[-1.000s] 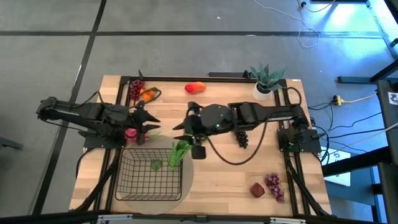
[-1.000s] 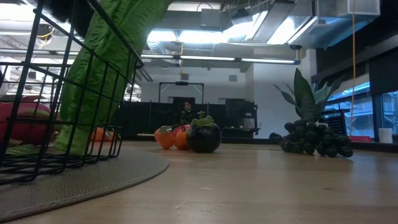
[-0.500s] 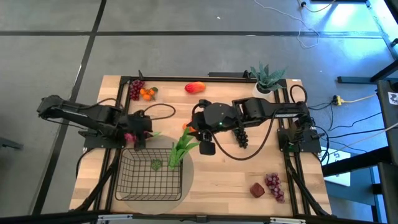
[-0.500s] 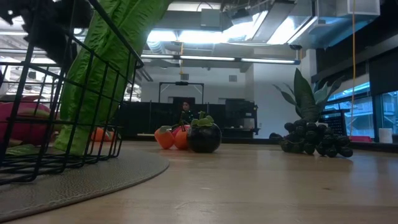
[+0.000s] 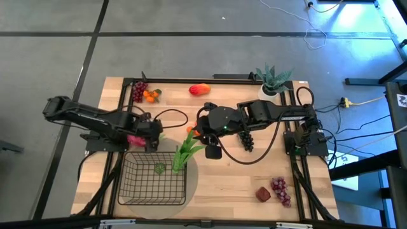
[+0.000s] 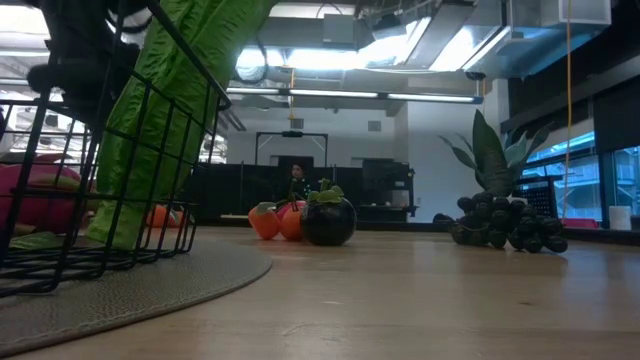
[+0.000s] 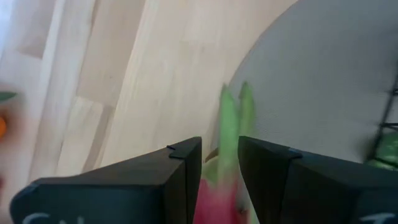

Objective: Build produce basket
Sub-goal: Put the pink dragon fruit into the black wire basket

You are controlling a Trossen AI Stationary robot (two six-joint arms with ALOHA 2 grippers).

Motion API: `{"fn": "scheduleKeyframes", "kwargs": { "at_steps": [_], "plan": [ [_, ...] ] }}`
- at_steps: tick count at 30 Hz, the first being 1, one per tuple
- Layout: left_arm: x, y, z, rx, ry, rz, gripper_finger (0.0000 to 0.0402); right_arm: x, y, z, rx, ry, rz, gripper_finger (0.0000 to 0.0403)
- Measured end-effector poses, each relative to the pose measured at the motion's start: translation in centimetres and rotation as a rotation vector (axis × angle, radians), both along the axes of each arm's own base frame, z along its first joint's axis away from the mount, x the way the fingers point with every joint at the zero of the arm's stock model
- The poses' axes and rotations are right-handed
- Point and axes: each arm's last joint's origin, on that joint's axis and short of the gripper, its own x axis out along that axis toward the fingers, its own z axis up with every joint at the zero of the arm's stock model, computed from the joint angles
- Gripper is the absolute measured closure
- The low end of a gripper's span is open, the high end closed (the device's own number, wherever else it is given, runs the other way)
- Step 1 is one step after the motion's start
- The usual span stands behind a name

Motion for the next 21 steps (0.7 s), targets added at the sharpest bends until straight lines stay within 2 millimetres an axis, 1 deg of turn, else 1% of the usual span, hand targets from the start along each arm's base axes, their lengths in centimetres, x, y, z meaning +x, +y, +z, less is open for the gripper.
{"fn": "scheduleKeyframes", "kwargs": {
  "at_steps": [2,6,14,21],
  "plan": [
    [0.3,0.3,-0.4,-0.003,0.023,0.015,0.0308,0.0,0.0,0.0,0.0,0.0,0.001,0.0269],
    [0.9,0.6,-1.2,-0.067,0.073,0.022,0.0308,-0.1,0.0,-0.1,-0.003,0.012,0.002,0.0269],
    [1.5,1.1,-2.3,-0.078,0.124,0.048,0.0308,-0.1,0.0,-0.2,-0.007,0.018,0.005,0.027],
    [1.6,1.0,-2.2,-0.135,0.116,0.034,0.0309,-0.1,0.0,-0.2,-0.022,0.021,0.018,0.027]
  ]
}}
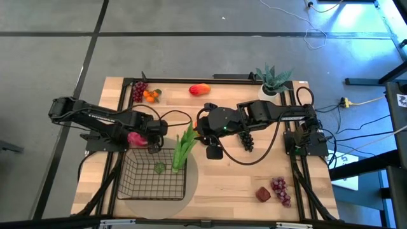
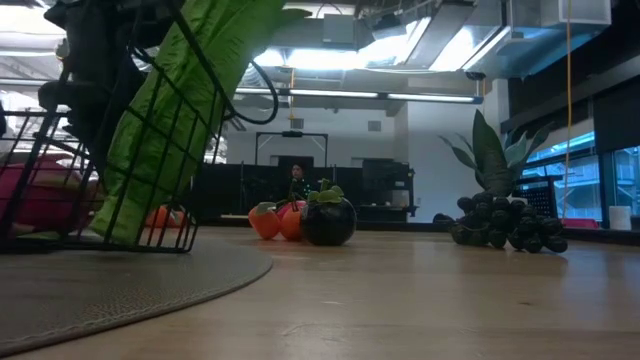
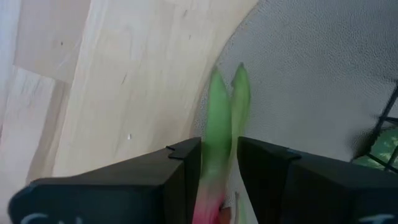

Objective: Build produce basket
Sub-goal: Put the pink dragon fruit into the black wire basket

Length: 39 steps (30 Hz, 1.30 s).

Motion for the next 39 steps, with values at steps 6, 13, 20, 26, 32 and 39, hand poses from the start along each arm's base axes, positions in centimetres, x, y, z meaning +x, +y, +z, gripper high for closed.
{"fn": "scheduleKeyframes", "kwargs": {
  "at_steps": [6,13,20,26,32,39],
  "plan": [
    [0.0,0.0,0.0,-0.004,0.0,0.0,0.0358,0.0,0.0,0.0,0.0,0.001,-0.001,0.027],
    [-0.1,-0.2,0.1,-0.037,-0.008,0.022,0.0398,0.0,0.0,0.0,0.0,0.0,-0.001,0.027],
    [-0.5,-0.9,2.2,-0.005,-0.053,0.032,0.04,0.0,0.0,0.0,0.0,0.0,-0.002,0.027],
    [-0.6,-1.0,5.7,0.105,-0.08,0.04,0.0401,0.0,0.0,0.0,0.0,-0.001,-0.002,0.027],
    [-0.4,-1.5,9.8,0.136,-0.139,0.032,0.0401,0.0,0.0,0.0,-0.001,-0.001,-0.002,0.027],
    [-1.0,-2.6,15.2,0.147,-0.245,-0.015,0.0401,0.0,0.0,0.0,-0.004,-0.001,0.001,0.027]
  ]
}}
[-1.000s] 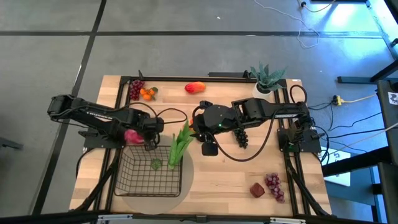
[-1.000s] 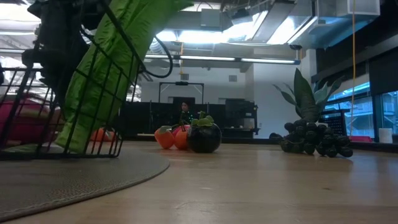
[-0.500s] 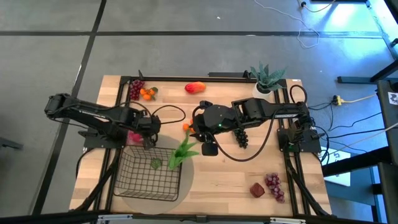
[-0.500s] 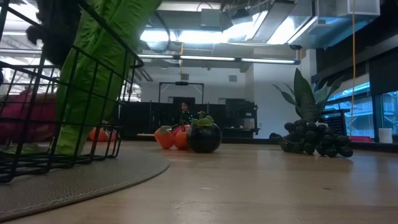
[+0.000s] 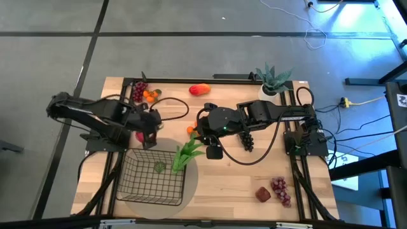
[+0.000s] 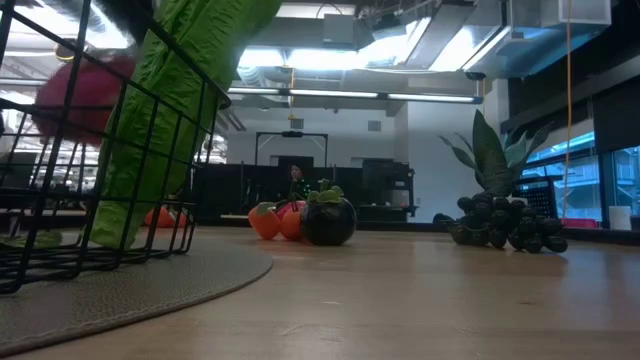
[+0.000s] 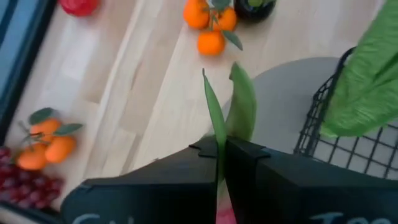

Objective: Build produce basket
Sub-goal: Put the pink dragon fruit into the black wire basket

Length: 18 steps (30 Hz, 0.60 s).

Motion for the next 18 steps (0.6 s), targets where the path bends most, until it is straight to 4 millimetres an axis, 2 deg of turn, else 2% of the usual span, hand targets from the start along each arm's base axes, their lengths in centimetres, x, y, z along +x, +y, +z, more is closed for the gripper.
{"fn": "scheduleKeyframes", "kwargs": {
  "at_steps": [5,10,14,18],
  "plan": [
    [-1.1,-1.0,3.2,-0.032,-0.071,-0.013,0.0401,0.0,0.0,0.0,0.0,0.0,0.0,0.027],
    [-1.4,-2.6,5.9,-0.144,-0.207,-0.066,0.0401,0.0,0.0,0.0,-0.001,0.0,0.001,0.027],
    [-1.4,-4.4,6.7,-0.259,-0.303,-0.125,0.0401,0.0,0.1,0.0,-0.02,0.001,0.032,0.027],
    [-1.6,-6.5,7.4,-0.339,-0.382,-0.201,0.0401,-0.1,0.3,0.0,-0.002,0.009,0.134,0.027]
  ]
}}
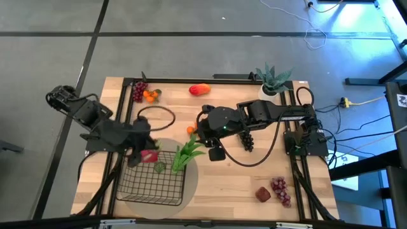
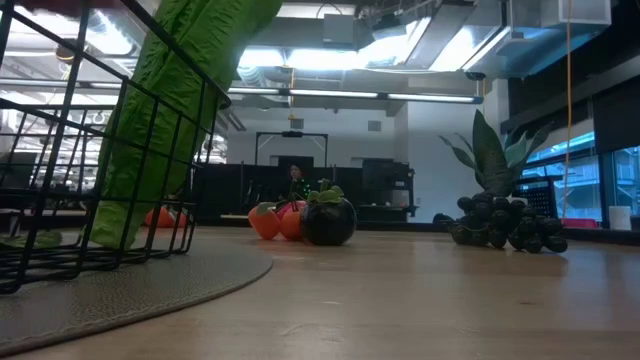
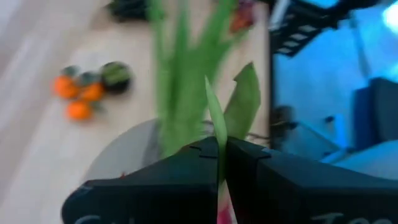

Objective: Build produce basket
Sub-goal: Put the pink dragon fruit into the black wire basket

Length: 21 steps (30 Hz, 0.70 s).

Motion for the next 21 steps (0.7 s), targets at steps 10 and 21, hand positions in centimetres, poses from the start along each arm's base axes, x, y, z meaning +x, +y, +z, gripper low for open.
{"fn": "scheduleKeyframes", "kwargs": {
  "at_steps": [10,21],
  "plan": [
    [1.7,-5.3,-3.7,-0.031,-0.048,0.013,0.0401,-0.5,0.8,-0.2,0.121,0.06,0.259,0.0269],
    [1.2,-9.1,-8.9,-0.008,-0.145,-0.1,0.0401,-0.8,0.8,0.2,0.136,0.048,0.278,0.0269]
  ]
}}
